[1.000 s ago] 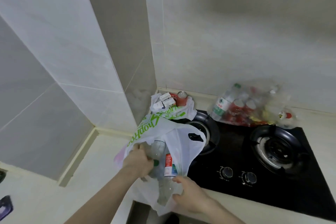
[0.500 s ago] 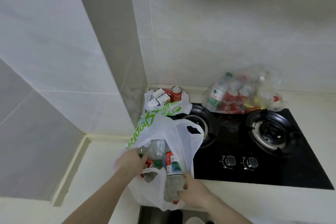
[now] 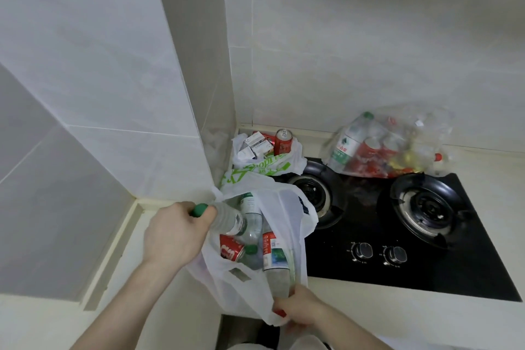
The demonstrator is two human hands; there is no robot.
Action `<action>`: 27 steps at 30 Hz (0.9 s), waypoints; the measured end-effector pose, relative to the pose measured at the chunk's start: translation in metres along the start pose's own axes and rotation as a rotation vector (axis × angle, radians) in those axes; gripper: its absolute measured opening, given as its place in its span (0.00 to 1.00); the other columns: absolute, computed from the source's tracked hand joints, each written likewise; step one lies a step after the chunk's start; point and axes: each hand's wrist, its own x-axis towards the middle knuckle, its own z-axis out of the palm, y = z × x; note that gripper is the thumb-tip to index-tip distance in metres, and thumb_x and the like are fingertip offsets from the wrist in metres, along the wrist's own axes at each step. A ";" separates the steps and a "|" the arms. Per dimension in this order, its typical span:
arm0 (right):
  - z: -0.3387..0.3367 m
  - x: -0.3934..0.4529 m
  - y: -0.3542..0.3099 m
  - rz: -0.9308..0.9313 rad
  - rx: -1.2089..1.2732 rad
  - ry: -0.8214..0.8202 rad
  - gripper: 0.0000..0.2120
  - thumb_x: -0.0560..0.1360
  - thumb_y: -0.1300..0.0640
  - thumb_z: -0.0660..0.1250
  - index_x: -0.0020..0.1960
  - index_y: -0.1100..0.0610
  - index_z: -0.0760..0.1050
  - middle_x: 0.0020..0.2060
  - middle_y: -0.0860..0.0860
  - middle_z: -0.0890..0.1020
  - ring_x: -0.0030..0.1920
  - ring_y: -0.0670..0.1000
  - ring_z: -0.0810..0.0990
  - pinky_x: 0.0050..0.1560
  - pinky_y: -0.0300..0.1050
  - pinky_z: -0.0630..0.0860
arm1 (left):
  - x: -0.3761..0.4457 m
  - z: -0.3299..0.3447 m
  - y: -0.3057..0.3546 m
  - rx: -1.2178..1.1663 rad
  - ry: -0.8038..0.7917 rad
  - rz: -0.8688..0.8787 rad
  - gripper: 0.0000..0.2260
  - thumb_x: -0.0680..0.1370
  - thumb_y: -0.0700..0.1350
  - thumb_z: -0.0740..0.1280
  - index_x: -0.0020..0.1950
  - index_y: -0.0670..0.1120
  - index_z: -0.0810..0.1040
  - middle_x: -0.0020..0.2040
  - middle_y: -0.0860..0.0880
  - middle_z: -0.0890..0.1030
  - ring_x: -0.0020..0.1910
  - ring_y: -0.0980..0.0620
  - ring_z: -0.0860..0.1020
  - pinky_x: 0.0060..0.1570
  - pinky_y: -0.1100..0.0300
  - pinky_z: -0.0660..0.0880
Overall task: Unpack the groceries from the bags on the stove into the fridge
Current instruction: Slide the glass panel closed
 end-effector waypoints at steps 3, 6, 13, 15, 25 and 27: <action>0.007 0.004 -0.002 0.052 0.022 -0.028 0.22 0.70 0.54 0.72 0.64 0.53 0.78 0.49 0.53 0.84 0.28 0.47 0.83 0.31 0.39 0.77 | -0.014 -0.017 0.001 -0.009 0.033 0.022 0.23 0.73 0.59 0.67 0.30 0.43 0.65 0.24 0.48 0.67 0.28 0.44 0.67 0.27 0.57 0.62; 0.008 0.002 -0.005 0.026 0.016 -0.013 0.14 0.75 0.54 0.71 0.60 0.51 0.78 0.45 0.52 0.82 0.31 0.48 0.79 0.29 0.37 0.72 | -0.025 -0.033 0.005 0.014 0.054 0.059 0.24 0.73 0.59 0.67 0.30 0.44 0.63 0.24 0.48 0.63 0.28 0.46 0.64 0.27 0.57 0.61; -0.032 -0.033 -0.007 -0.188 -0.113 0.150 0.03 0.74 0.53 0.69 0.46 0.46 0.78 0.42 0.43 0.84 0.46 0.44 0.83 0.49 0.36 0.77 | -0.035 -0.048 0.026 0.022 0.073 0.166 0.23 0.71 0.58 0.69 0.30 0.43 0.64 0.25 0.45 0.64 0.27 0.47 0.63 0.26 0.58 0.60; -0.051 -0.046 -0.013 -0.218 -0.094 0.224 0.04 0.73 0.51 0.68 0.47 0.47 0.80 0.38 0.46 0.87 0.45 0.46 0.85 0.48 0.41 0.78 | -0.033 -0.046 0.038 0.024 0.065 0.191 0.23 0.70 0.58 0.69 0.29 0.44 0.63 0.23 0.46 0.63 0.26 0.47 0.63 0.25 0.59 0.60; -0.097 -0.113 -0.050 -0.492 -0.207 0.669 0.12 0.73 0.43 0.63 0.39 0.51 0.75 0.29 0.49 0.76 0.32 0.50 0.73 0.36 0.47 0.73 | -0.027 -0.030 0.079 -0.007 -0.002 0.361 0.22 0.69 0.61 0.69 0.29 0.44 0.69 0.22 0.47 0.68 0.27 0.46 0.69 0.25 0.58 0.65; -0.100 -0.131 -0.044 -0.526 -0.172 0.684 0.09 0.71 0.42 0.65 0.43 0.46 0.78 0.32 0.46 0.80 0.33 0.47 0.77 0.35 0.42 0.74 | -0.027 -0.027 0.086 -0.002 0.000 0.410 0.21 0.69 0.61 0.70 0.30 0.45 0.70 0.23 0.46 0.69 0.28 0.45 0.71 0.26 0.57 0.66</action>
